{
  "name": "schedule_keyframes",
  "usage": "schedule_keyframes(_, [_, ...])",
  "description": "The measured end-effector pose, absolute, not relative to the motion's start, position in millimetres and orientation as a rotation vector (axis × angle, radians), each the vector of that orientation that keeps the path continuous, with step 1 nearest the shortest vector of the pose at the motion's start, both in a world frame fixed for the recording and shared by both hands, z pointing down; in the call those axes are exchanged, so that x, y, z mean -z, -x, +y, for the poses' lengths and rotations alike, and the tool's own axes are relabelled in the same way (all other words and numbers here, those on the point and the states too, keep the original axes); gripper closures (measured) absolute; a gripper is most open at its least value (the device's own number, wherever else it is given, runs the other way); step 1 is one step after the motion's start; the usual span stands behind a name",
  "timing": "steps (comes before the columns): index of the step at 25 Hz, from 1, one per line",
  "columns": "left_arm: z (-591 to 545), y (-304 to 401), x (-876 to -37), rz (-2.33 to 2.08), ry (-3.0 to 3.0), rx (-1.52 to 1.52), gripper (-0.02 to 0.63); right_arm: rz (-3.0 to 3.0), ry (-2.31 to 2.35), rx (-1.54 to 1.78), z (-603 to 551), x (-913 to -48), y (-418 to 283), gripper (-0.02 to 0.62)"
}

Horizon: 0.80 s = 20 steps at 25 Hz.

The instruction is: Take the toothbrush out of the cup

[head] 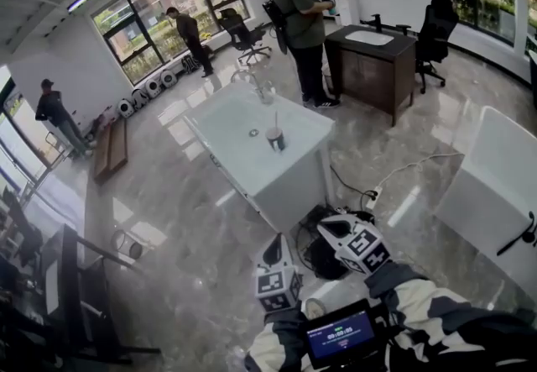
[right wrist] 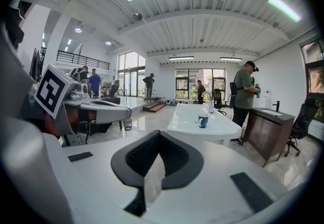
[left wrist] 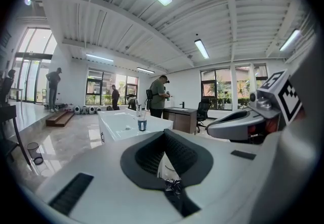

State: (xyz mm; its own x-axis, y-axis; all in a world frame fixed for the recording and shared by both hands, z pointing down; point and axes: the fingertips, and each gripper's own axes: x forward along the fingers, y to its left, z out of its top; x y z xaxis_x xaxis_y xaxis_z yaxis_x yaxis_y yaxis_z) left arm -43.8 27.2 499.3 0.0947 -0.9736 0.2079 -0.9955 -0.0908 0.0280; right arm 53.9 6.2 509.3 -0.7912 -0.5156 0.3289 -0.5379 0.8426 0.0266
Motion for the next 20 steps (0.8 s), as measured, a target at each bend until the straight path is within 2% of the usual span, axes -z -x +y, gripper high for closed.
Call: schedule_keyframes(20, [-186, 131, -507, -1.810, -2.358, -0.210, 0.601, -2.640, -1.001, -0.087, -197, -499, 40, 0.600])
